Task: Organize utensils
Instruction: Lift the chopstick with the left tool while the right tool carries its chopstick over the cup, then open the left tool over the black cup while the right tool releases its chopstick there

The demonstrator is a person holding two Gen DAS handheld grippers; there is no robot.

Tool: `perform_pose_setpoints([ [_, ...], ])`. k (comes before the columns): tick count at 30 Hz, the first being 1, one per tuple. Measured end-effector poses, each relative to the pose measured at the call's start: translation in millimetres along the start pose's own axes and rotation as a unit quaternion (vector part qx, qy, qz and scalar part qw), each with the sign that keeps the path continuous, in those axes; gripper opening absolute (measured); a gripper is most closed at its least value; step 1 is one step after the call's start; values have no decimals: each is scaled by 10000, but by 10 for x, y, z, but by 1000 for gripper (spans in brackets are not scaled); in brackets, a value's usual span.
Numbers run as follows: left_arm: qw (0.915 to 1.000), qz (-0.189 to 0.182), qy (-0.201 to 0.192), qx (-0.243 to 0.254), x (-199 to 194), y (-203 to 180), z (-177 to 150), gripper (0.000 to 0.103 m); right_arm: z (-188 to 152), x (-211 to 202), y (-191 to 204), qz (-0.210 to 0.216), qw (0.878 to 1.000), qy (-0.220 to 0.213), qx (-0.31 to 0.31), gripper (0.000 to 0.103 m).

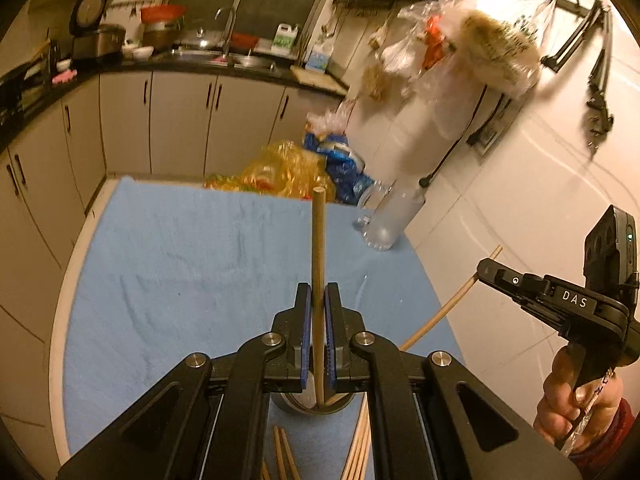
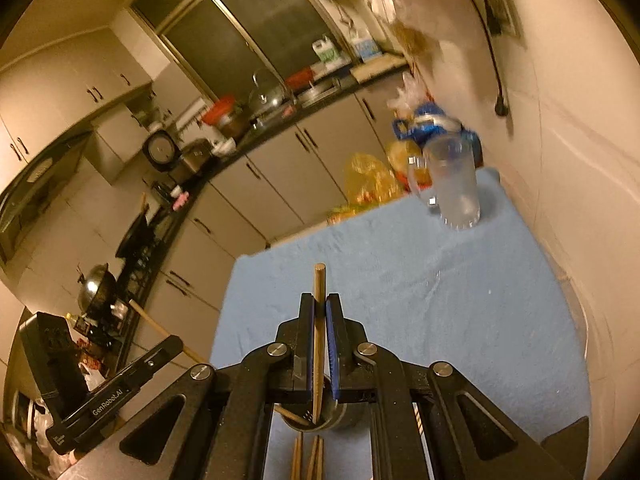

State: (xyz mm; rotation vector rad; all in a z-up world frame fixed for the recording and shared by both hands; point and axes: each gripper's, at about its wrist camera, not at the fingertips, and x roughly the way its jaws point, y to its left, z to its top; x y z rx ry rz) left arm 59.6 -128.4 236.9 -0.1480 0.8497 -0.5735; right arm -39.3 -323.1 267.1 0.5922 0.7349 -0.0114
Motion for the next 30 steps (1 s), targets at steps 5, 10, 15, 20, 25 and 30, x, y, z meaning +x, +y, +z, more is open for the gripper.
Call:
perform_pose_setpoints([
  [5,9997,51,249,-70,243,71,-121,6,-88,283,-37,-57,9995,298,-54,6],
  [10,9986,156,480,-174,462,179,-238,6,-185,588,-8,-142,9981,585,-165,6],
  [15,9980,203,563,-199,551,236,-294,6,-227,768,-9,-204,9969,730,-198,7],
  [20,9981,189,536,-257,546,256,-273,10,-209,803,1,-193,9966,777,-203,13],
  [25,9987,193,382,-288,427,270,-246,28,-200,694,0,-196,9975,655,-192,26],
  [30,9989,159,297,-314,283,273,-237,28,-188,523,2,-135,9985,533,-85,26],
])
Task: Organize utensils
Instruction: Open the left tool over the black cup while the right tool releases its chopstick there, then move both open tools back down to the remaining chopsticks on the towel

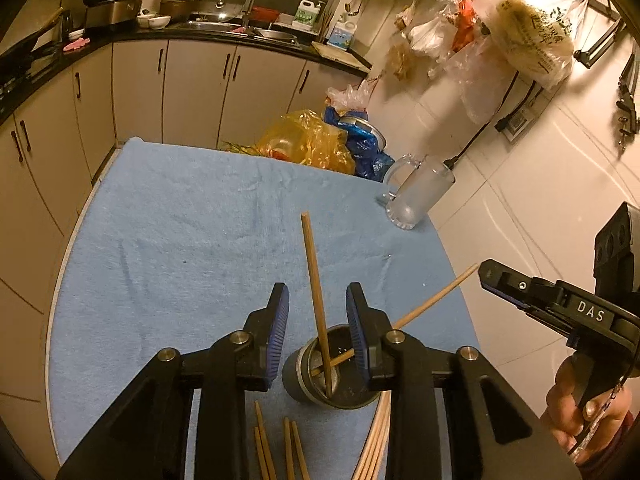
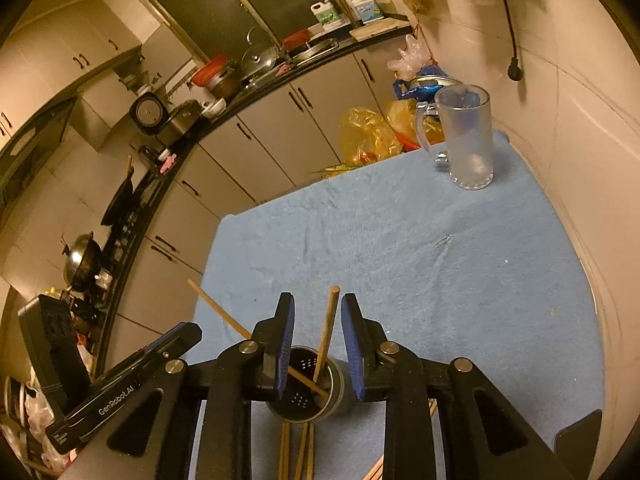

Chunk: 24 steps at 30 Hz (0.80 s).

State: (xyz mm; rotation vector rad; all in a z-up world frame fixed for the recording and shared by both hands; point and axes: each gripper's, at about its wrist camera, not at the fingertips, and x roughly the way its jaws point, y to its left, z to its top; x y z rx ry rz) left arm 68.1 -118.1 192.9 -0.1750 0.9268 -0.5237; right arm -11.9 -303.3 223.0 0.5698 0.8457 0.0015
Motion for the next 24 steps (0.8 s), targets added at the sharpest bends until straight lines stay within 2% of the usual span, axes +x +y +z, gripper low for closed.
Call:
perform_pose_setpoints([
  [7,10000,-8,-83,46,-204,-5,-62,28,-99,-223,-93,-24,9997,-101,212,26],
  [15,10000,-43,-47,-3,-345,71,-221,28,-296,-330,-194,-77,9991,-29,412,26],
  [24,9994,-34,294,-166,-319,287,-603,28,-697,-281,-426,-225,9973,276,644,26],
])
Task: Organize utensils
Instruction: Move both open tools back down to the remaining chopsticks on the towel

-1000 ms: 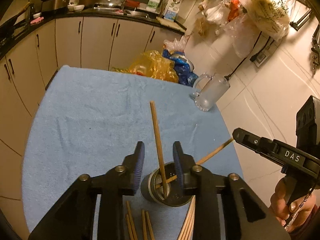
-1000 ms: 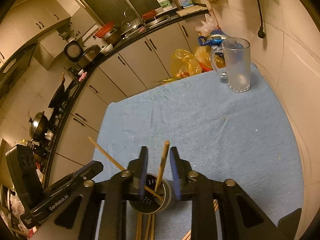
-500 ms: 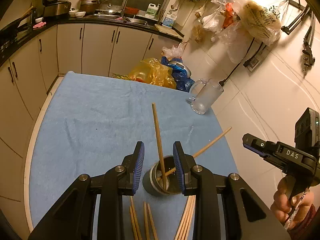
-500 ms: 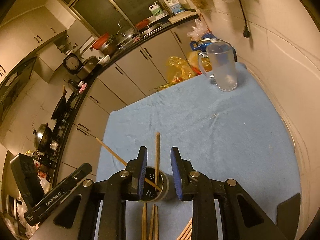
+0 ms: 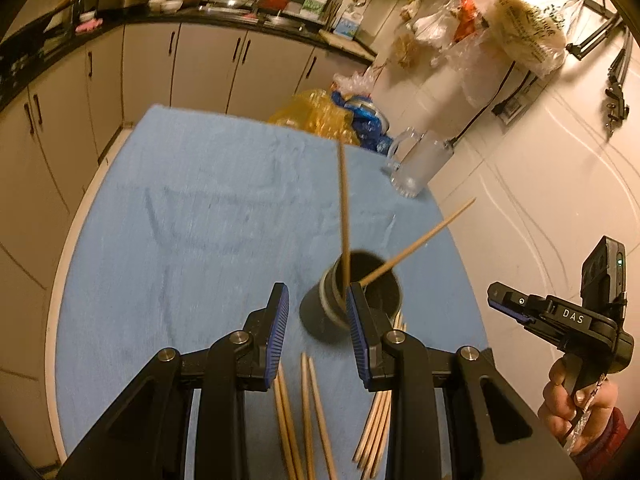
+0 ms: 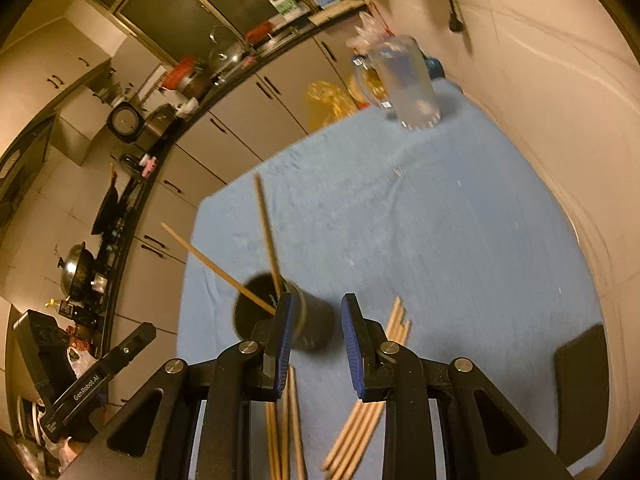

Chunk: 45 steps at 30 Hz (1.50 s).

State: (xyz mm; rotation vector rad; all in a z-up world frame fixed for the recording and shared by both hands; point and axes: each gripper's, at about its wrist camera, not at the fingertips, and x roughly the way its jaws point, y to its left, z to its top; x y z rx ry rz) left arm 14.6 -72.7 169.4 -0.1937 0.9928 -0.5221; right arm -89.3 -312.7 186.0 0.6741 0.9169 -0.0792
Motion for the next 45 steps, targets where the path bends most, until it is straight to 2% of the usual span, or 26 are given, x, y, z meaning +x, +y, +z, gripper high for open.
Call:
perform_pose_setpoints([
  [11,9972,127,682,-270,333,230,-667,28,-503,304,-533,-384,9958,611,562,26],
  [18,9928,186,1152,-281,601,313,-1060,28,-753,472,-641,-498,9920,954,664,26],
  [23,9917,149,1268,-147,712,256,-1103,23,-777,508,-661,-551,9913,1012,636,26],
  [27,9900,242,1389,-92,808,244,-1126,14,-771,513,-682,-570,9911,1022,635,26],
  [35,9888,382,1433,-140,980,253,-1117,11,-740,539,-735,-601,9903,1063,661,26],
  [41,9874,639,1448,27,1081,173,-1026,11,-681,634,-758,-683,9882,1158,727,26],
  [45,9870,695,1448,-53,1085,195,-1028,7,-592,740,-756,-781,9859,1213,843,26],
])
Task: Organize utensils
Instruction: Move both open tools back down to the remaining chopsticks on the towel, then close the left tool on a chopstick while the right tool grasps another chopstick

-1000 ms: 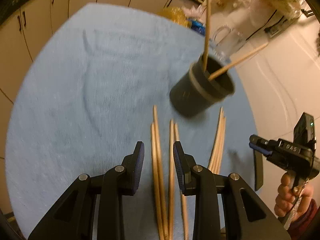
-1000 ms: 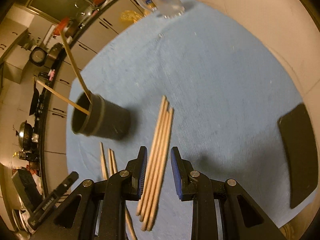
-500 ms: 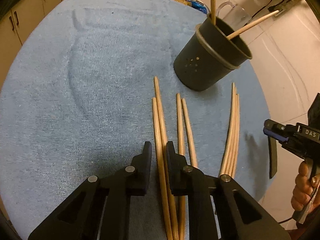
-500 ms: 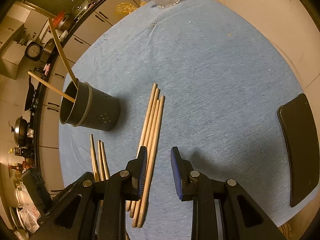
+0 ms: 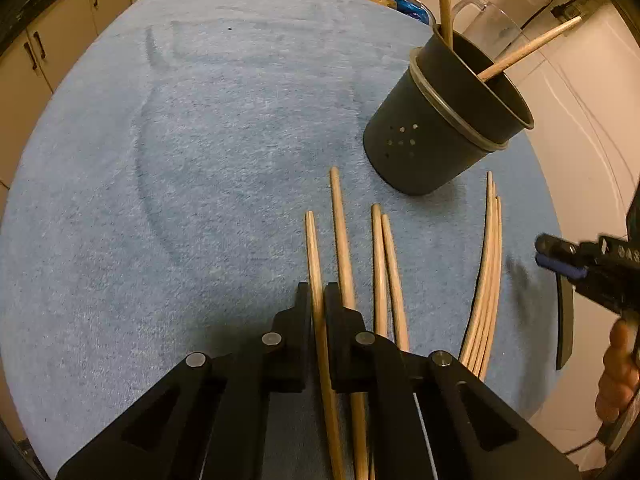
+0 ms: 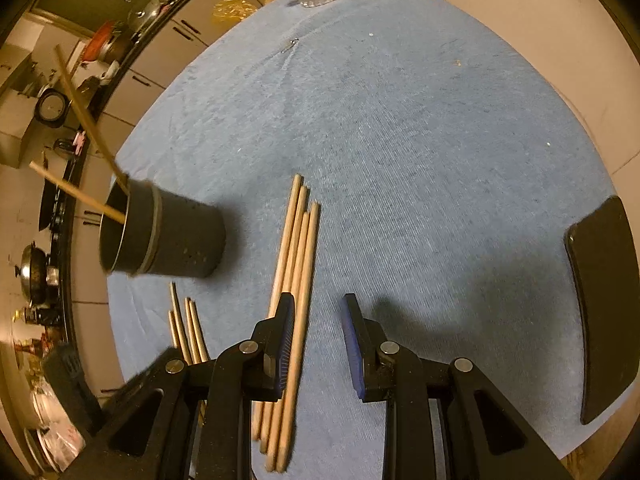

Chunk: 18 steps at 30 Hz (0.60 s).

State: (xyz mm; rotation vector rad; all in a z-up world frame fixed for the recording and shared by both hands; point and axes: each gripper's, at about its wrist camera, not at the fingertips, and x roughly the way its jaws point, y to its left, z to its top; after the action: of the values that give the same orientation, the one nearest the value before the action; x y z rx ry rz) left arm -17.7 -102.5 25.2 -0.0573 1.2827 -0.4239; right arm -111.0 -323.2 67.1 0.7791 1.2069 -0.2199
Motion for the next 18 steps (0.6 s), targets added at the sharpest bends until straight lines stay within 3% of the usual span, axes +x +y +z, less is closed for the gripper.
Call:
perform_pose_setpoints([
  [8,9999,-111,17,-124,-53,128,-40,7,147,260,97,-209,9994,269,107,19],
  [18,9998,-114,-13,-132,-41,113,-44,7,202,439,255,-685,9966,416,-186,14],
])
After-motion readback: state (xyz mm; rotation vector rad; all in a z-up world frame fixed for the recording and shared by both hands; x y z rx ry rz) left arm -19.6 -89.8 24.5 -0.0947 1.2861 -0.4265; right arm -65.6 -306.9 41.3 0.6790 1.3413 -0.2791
